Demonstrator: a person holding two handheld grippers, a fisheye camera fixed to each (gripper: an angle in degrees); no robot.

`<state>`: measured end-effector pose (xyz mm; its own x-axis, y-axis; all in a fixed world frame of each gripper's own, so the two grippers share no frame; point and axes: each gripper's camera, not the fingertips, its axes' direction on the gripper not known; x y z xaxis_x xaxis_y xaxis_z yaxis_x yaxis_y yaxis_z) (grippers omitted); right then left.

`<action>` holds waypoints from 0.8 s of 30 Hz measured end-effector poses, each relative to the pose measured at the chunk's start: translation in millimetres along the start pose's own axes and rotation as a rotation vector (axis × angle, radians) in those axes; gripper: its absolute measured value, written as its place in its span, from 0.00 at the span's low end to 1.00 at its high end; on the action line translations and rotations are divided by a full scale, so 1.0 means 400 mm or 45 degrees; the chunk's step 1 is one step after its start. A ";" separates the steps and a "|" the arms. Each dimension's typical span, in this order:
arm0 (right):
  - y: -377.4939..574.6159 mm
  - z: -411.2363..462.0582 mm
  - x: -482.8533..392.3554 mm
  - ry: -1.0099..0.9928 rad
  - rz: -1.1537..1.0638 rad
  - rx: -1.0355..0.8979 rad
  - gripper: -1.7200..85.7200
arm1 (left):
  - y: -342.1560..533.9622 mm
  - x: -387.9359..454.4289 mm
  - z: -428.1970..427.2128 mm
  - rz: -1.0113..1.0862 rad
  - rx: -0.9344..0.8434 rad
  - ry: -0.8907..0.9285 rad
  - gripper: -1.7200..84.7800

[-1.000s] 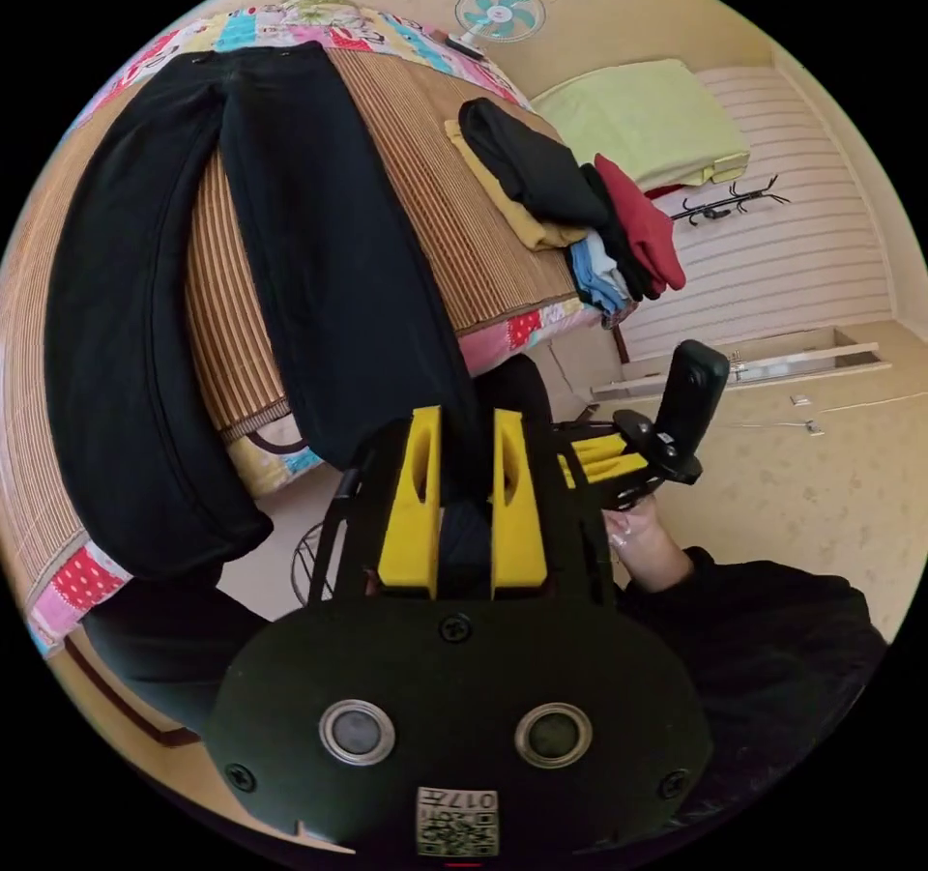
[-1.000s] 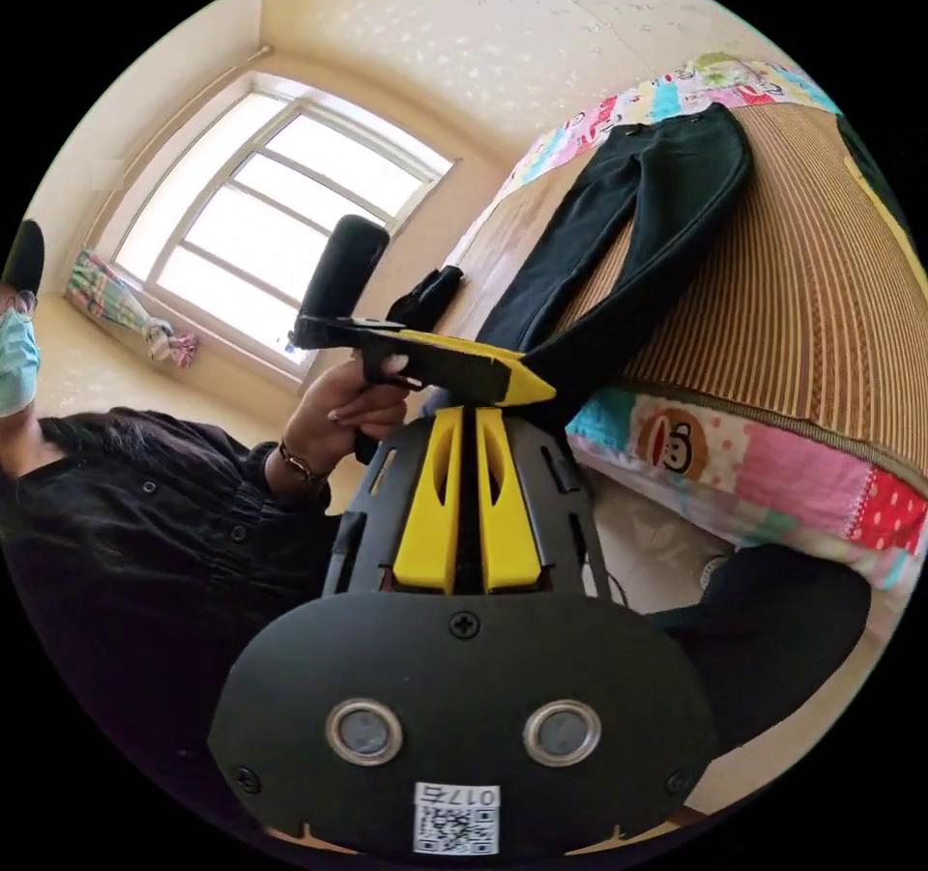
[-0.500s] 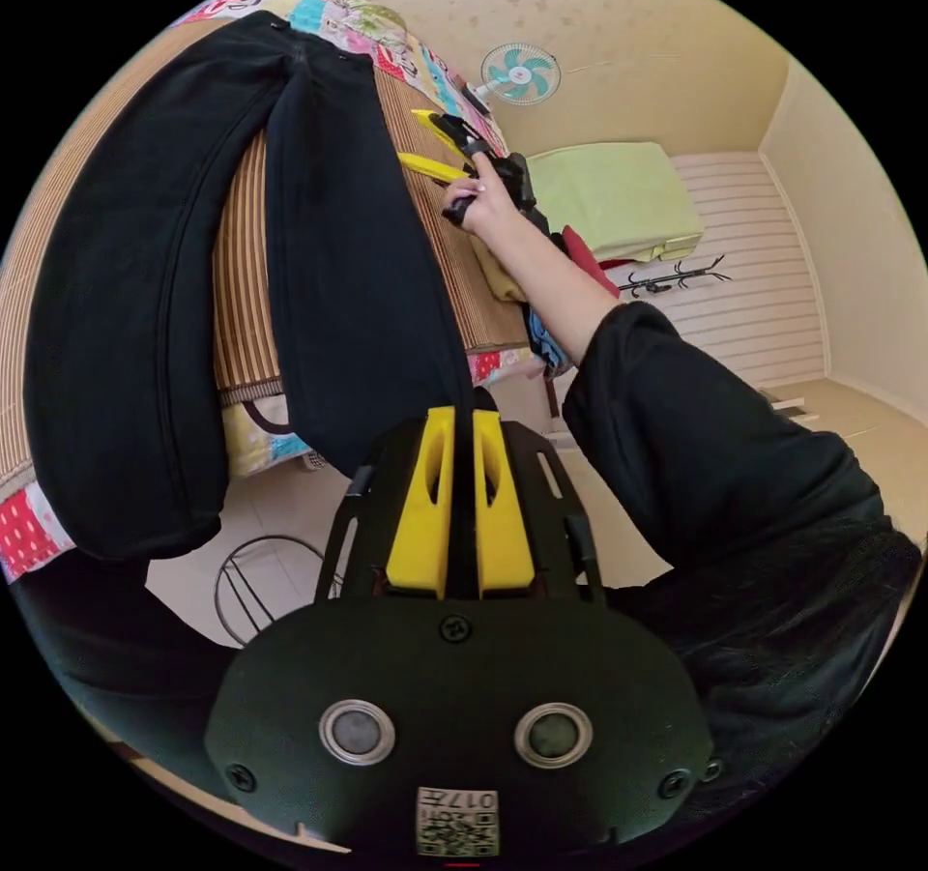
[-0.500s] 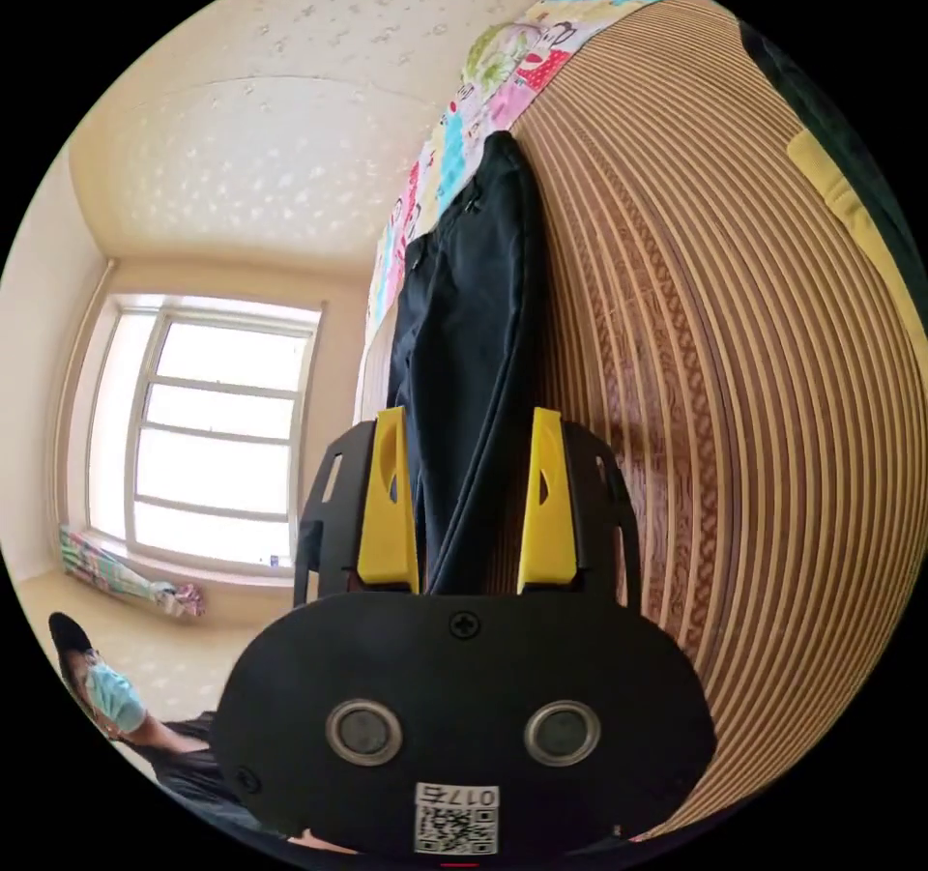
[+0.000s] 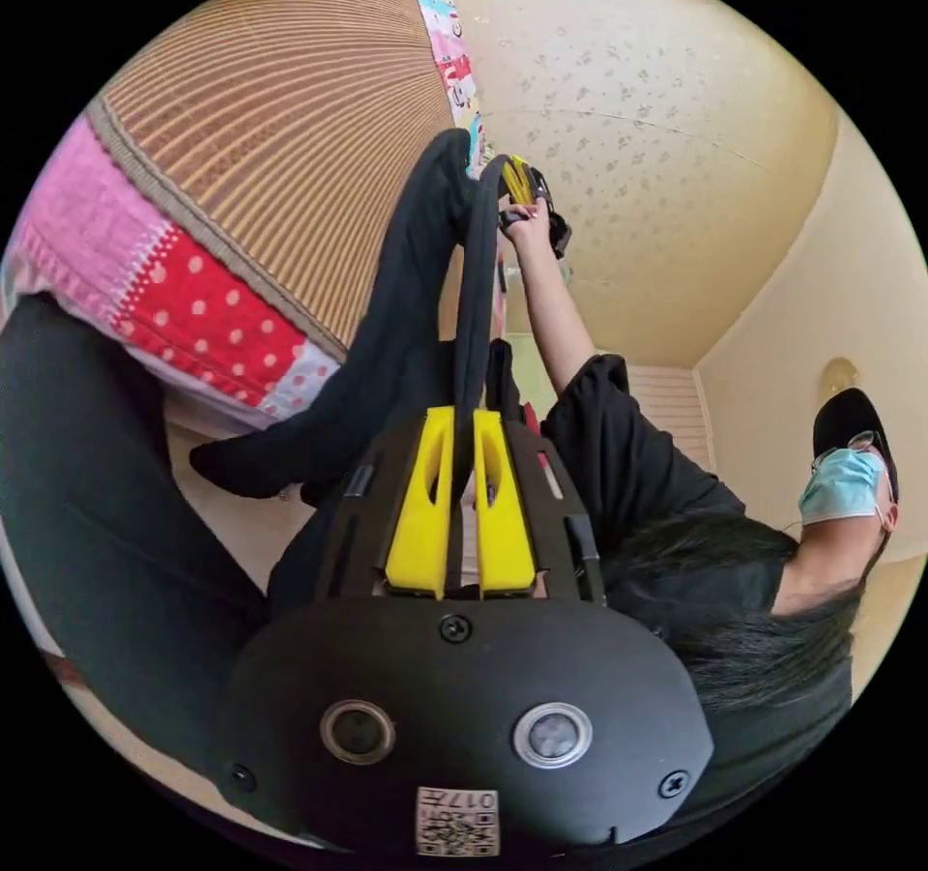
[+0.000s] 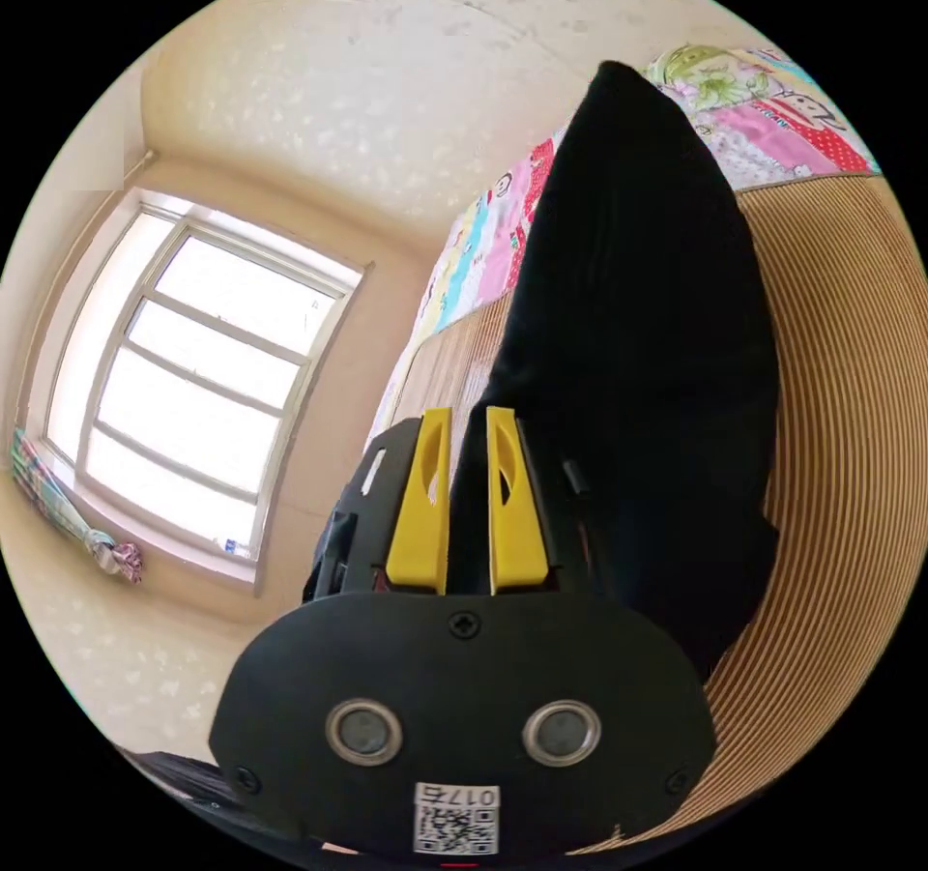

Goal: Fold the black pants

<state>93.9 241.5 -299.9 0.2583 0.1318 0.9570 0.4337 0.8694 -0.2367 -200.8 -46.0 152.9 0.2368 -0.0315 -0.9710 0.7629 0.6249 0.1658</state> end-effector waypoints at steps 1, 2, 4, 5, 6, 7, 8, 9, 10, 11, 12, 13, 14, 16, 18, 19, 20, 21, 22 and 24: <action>0.018 0.004 -0.011 -0.002 -0.012 -0.010 0.10 | 0.001 -0.017 -0.024 -0.021 -0.050 -0.085 0.09; 0.067 -0.010 -0.044 -0.021 -0.077 -0.005 0.11 | 0.004 -0.024 -0.035 -0.017 -0.073 -0.116 0.10; 0.166 -0.057 -0.092 -0.031 -0.182 -0.034 0.11 | 0.023 -0.030 -0.074 0.035 -0.075 -0.211 0.11; 0.251 -0.100 -0.117 0.008 -0.236 -0.054 0.12 | 0.027 -0.027 -0.079 0.058 -0.071 -0.228 0.12; 0.348 -0.144 -0.130 0.077 -0.261 -0.085 0.12 | 0.032 -0.022 -0.084 0.108 -0.074 -0.263 0.13; 0.400 -0.165 -0.131 0.116 -0.261 -0.096 0.12 | 0.033 -0.017 -0.080 0.154 -0.089 -0.292 0.14; 0.508 -0.205 -0.125 0.178 -0.244 -0.127 0.12 | 0.032 -0.015 -0.075 0.179 -0.097 -0.301 0.15; 0.612 -0.241 -0.111 0.201 -0.213 -0.158 0.13 | 0.028 -0.012 -0.060 0.227 -0.121 -0.309 0.15; 0.663 -0.258 -0.102 0.199 -0.191 -0.167 0.13 | 0.022 -0.010 -0.034 0.271 -0.174 -0.296 0.15; 0.758 -0.291 -0.087 0.169 -0.154 -0.183 0.14 | 0.019 -0.011 -0.016 0.288 -0.213 -0.283 0.14; 0.845 -0.322 -0.076 0.129 -0.124 -0.191 0.14 | 0.015 -0.015 0.022 0.295 -0.303 -0.263 0.13; 0.883 -0.334 -0.072 0.110 -0.109 -0.191 0.15 | 0.018 -0.018 0.060 0.285 -0.391 -0.255 0.09; 0.950 -0.351 -0.067 0.051 -0.077 -0.194 0.16 | 0.024 -0.016 0.078 0.284 -0.426 -0.255 0.08; 1.016 -0.365 -0.068 -0.064 -0.066 -0.221 0.17 | 0.071 0.005 0.126 0.317 -0.492 -0.136 0.06; 1.044 -0.414 -0.072 -0.206 -0.054 -0.163 0.20 | 0.112 0.009 0.137 0.308 -0.454 0.073 0.06; 1.040 -0.428 -0.070 -0.239 -0.040 -0.148 0.20 | 0.139 0.001 0.143 0.288 -0.423 0.260 0.06; 1.027 -0.450 -0.066 -0.307 -0.037 -0.140 0.21 | 0.153 -0.008 0.147 0.268 -0.412 0.338 0.05; 1.009 -0.465 -0.063 -0.361 -0.036 -0.148 0.21 | 0.181 -0.033 0.162 0.218 -0.413 0.419 0.05; 1.000 -0.469 -0.063 -0.374 -0.037 -0.159 0.21 | 0.210 -0.062 0.176 0.158 -0.426 0.380 0.06; 0.965 -0.485 -0.070 -0.297 -0.026 -0.217 0.18 | 0.257 -0.101 0.186 0.064 -0.419 0.074 0.07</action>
<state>421.5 481.0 -450.7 0.0511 0.2386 0.9698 0.5806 0.7830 -0.2232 -87.3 -38.4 221.9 0.2269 0.0442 -0.9729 0.5135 0.8434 0.1581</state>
